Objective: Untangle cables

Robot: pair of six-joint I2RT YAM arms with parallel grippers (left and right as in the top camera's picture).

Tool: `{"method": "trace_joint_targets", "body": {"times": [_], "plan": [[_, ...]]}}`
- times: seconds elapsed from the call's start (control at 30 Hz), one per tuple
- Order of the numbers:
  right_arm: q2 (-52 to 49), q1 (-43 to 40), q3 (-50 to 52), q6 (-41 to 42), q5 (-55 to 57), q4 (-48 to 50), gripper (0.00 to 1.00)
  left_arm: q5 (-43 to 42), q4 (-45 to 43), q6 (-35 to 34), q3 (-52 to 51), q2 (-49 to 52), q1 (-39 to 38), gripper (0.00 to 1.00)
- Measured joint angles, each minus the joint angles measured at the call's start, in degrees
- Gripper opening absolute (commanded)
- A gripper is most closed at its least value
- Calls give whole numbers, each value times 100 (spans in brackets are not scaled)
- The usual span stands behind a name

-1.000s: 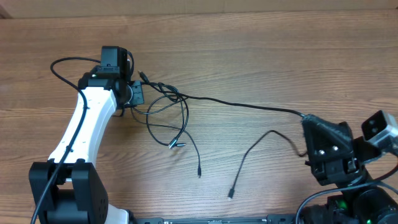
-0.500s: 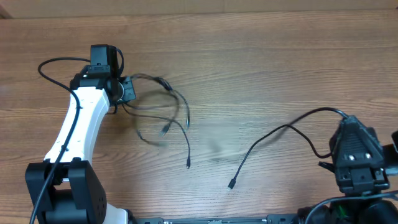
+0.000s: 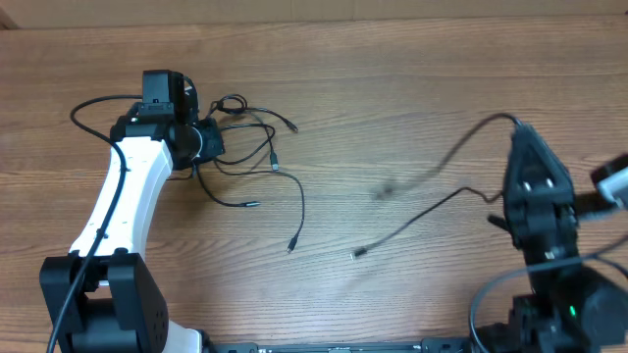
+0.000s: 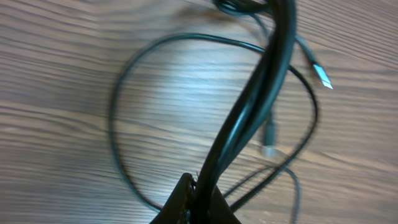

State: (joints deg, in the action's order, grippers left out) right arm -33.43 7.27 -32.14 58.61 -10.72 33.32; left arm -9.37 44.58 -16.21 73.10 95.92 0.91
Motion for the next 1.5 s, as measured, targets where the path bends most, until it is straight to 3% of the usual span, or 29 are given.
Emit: {"method": "trace_joint_targets", "body": {"times": [0.27, 0.5, 0.73, 1.0, 1.17, 1.5], "plan": [[-1259, 0, 0, -278, 492, 7, 4, -651, -2, 2, 0, 0, -129, 4], [-1480, -260, 0, -323, 782, -284, 4, -787, 2, 2, 0, 0, -282, 4], [-1467, -1165, 0, -424, 616, -527, 4, -807, 0, 2, 0, 0, -282, 4], [-1453, -2616, -11, -466, 411, -1836, 4, -809, -4, 2, 0, 0, -282, 4], [-1451, -3436, -11, -468, -219, -1902, 4, -813, -55, 2, 0, 0, -282, 4], [-1508, -4205, -11, -468, -389, -2931, 4, -826, -96, 2, 0, 0, -319, 4]]}}
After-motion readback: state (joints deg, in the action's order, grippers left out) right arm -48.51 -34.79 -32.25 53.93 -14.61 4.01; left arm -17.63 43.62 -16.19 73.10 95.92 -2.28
